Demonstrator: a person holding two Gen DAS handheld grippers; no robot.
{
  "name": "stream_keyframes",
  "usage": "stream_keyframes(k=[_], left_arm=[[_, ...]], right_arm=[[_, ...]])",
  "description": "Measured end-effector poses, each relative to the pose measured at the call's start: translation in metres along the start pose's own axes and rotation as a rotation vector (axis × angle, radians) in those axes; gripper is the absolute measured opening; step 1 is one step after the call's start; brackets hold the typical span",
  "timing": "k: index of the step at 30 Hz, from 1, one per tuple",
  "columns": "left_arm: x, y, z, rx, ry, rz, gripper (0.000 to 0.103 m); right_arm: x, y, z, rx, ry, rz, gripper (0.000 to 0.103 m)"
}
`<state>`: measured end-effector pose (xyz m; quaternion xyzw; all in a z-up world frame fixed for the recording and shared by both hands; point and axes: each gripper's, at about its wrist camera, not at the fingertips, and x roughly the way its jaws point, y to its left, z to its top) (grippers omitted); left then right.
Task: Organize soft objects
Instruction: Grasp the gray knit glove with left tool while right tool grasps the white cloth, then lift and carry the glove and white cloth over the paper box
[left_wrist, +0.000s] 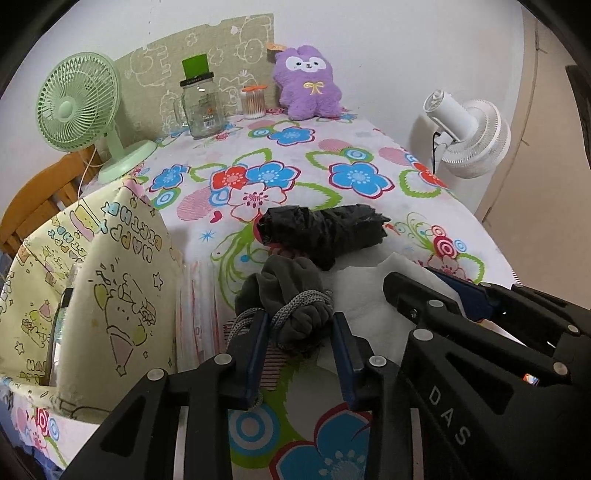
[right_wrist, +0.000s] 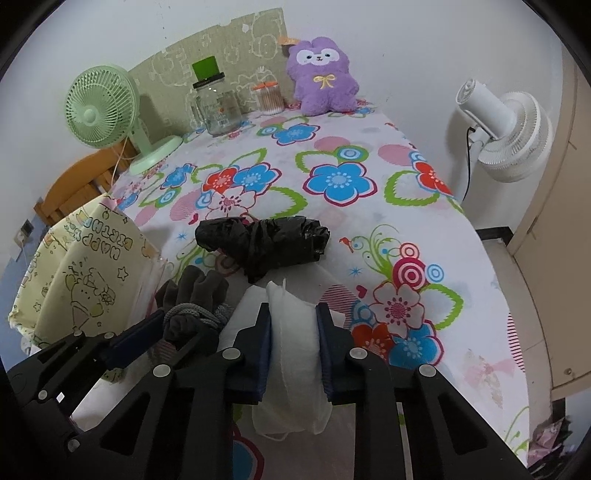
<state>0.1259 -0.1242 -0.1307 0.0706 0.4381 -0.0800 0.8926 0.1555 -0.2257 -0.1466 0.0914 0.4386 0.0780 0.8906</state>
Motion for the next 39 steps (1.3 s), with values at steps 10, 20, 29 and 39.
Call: stream_keyframes(k=[10, 20, 29, 39], left_arm=[[-0.026, -0.001, 0.003, 0.005, -0.063, -0.009, 0.033], [-0.054, 0.002, 0.007, 0.004, -0.127, -0.013, 0.033], [-0.081, 0.007, 0.01, 0.004, -0.183, -0.014, 0.033], [-0.105, 0.015, 0.011, 0.003, -0.231, -0.011, 0.033]], right_arm=[[-0.028, 0.005, 0.002, -0.013, -0.058, -0.012, 0.025], [-0.058, 0.015, 0.008, -0.03, -0.12, -0.02, 0.025], [-0.085, 0.025, 0.013, -0.043, -0.176, -0.025, 0.025], [-0.109, 0.039, 0.018, -0.056, -0.224, -0.027, 0.025]])
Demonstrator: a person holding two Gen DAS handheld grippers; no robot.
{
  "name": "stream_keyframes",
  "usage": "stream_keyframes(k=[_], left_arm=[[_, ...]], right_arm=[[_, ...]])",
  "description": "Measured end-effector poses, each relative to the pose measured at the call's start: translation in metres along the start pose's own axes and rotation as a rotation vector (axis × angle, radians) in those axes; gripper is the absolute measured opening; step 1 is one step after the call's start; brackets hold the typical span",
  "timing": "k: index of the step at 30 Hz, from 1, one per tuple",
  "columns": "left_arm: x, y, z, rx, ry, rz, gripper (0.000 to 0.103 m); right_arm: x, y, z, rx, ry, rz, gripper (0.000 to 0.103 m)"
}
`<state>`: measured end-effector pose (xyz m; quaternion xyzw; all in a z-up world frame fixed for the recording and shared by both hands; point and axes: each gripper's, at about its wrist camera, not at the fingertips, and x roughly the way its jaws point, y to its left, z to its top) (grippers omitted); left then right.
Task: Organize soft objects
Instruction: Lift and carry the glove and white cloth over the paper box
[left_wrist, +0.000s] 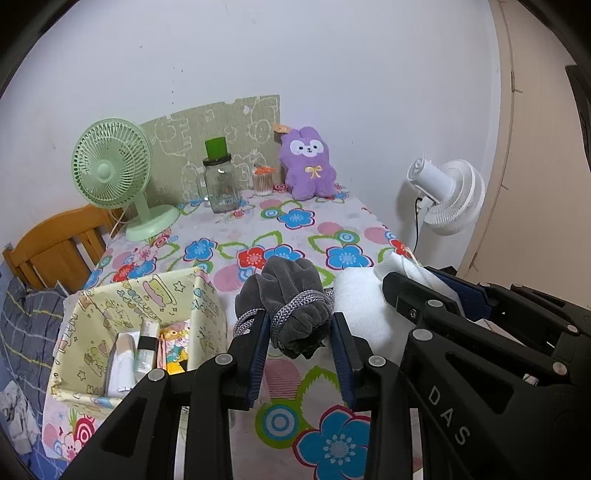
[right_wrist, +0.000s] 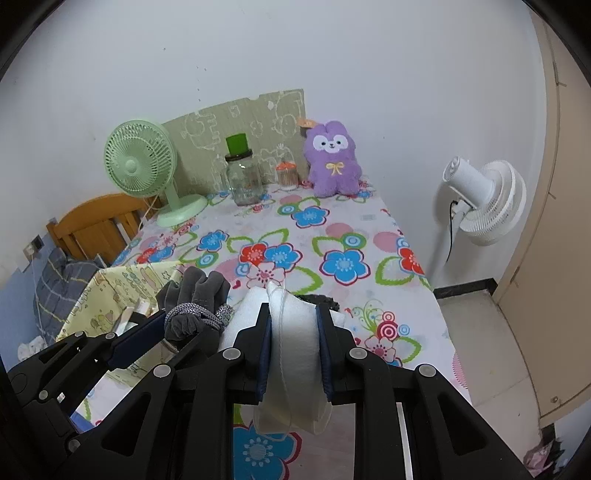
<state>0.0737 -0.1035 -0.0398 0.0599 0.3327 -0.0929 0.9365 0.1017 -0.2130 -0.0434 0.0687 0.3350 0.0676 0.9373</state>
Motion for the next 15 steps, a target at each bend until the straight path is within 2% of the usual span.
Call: stream_keyframes(k=[15], left_arm=[[-0.012, 0.033, 0.007, -0.034, -0.033, 0.02, 0.033]], right_arm=[[-0.006, 0.032, 0.012, -0.038, -0.032, 0.014, 0.025]])
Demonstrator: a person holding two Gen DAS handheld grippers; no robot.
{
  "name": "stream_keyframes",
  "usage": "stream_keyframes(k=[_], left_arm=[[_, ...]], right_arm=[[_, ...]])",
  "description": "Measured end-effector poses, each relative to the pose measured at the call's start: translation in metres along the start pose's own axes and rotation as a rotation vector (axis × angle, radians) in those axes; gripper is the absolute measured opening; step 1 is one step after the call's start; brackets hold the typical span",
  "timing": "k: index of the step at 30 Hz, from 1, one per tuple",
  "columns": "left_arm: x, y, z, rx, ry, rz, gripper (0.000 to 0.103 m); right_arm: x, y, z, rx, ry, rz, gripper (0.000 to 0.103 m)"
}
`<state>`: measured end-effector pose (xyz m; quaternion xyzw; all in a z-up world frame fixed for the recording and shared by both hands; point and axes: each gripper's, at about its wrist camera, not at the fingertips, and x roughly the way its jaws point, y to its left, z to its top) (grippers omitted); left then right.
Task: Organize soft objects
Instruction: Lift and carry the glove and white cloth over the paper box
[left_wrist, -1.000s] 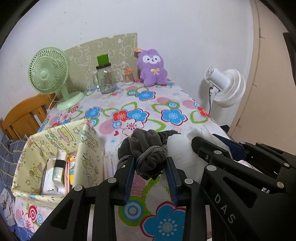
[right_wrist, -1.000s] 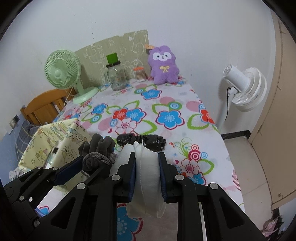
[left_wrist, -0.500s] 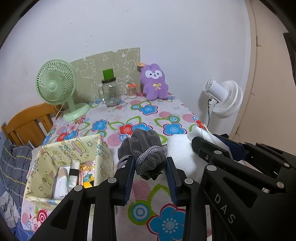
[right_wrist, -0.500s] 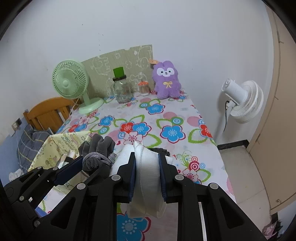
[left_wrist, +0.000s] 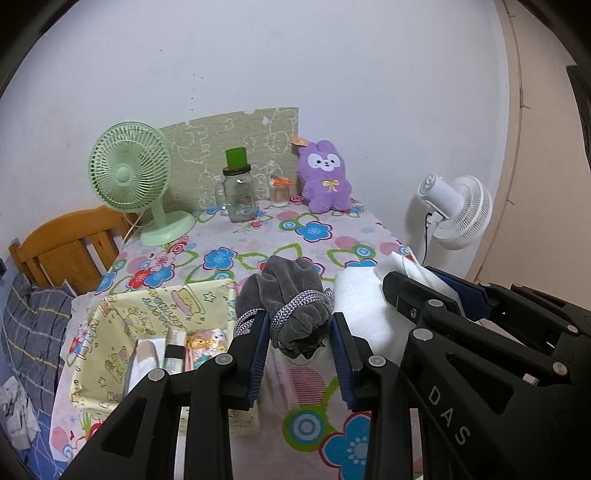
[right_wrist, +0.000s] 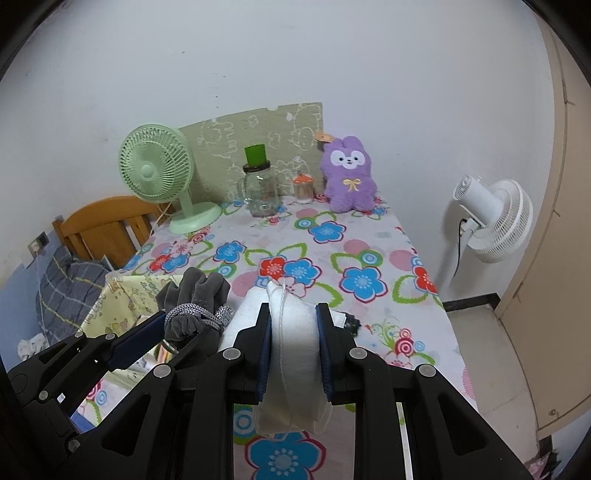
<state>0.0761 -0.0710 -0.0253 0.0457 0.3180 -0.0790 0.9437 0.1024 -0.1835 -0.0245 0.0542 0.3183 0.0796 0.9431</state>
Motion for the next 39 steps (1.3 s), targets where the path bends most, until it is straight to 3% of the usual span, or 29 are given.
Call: stream_keyframes(k=[19, 39], left_arm=[[-0.004, 0.06, 0.005, -0.053, -0.024, 0.066, 0.033], [0.016, 0.128, -0.002, -0.128, 0.022, 0.145, 0.033]], right_arm=[[0.018, 0.062, 0.017, -0.057, -0.013, 0.063, 0.025], [0.065, 0.127, 0.022, -0.125, 0.041, 0.148, 0.025]])
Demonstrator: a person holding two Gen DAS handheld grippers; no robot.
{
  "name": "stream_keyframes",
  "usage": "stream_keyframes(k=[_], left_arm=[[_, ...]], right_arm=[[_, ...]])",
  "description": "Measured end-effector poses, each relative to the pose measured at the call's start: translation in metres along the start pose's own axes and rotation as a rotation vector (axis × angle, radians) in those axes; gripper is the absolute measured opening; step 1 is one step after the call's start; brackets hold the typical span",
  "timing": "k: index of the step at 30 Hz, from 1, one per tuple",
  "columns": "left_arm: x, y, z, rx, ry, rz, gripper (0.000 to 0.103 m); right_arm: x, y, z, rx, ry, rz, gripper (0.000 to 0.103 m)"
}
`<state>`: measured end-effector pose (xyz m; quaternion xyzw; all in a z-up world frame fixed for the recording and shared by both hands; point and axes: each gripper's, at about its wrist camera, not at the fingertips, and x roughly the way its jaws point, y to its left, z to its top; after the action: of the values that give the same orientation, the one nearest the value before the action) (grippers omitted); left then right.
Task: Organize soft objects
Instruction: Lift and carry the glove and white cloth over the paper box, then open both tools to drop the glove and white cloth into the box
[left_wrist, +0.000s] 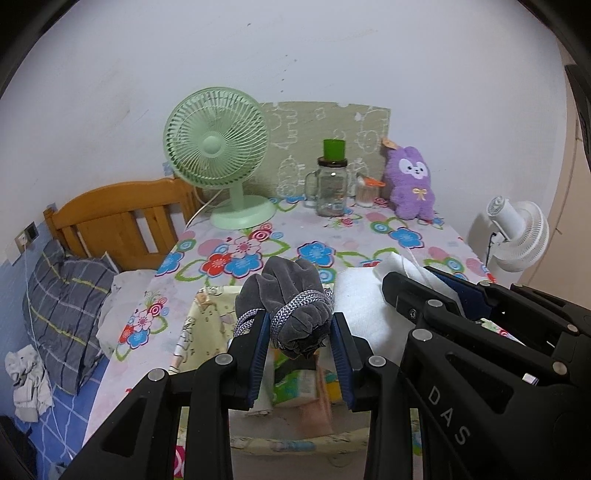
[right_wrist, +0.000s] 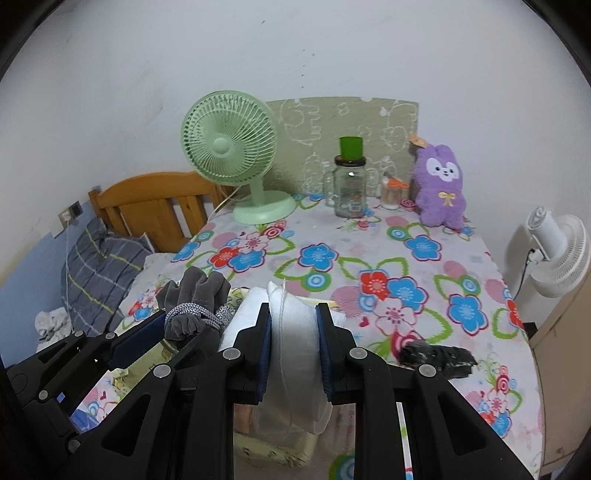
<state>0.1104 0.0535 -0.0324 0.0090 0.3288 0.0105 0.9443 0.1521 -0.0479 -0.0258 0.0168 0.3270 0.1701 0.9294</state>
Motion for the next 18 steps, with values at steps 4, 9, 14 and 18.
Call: stream_keyframes(k=[4, 9, 14, 18], left_arm=[[0.01, 0.009, -0.001, -0.004, 0.015, 0.015, 0.033], [0.024, 0.019, -0.005, -0.01, 0.044, 0.045, 0.034], [0.04, 0.029, -0.007, -0.015, 0.083, 0.052, 0.036], [0.05, 0.035, -0.009, -0.023, 0.119, 0.06, 0.036]], right_arm=[[0.013, 0.007, 0.001, -0.011, 0.015, 0.013, 0.025], [0.034, 0.016, 0.0, -0.036, 0.045, 0.032, 0.025], [0.056, 0.021, -0.002, -0.042, 0.077, 0.056, 0.025], [0.071, 0.025, -0.001, -0.049, 0.116, 0.064, 0.03]])
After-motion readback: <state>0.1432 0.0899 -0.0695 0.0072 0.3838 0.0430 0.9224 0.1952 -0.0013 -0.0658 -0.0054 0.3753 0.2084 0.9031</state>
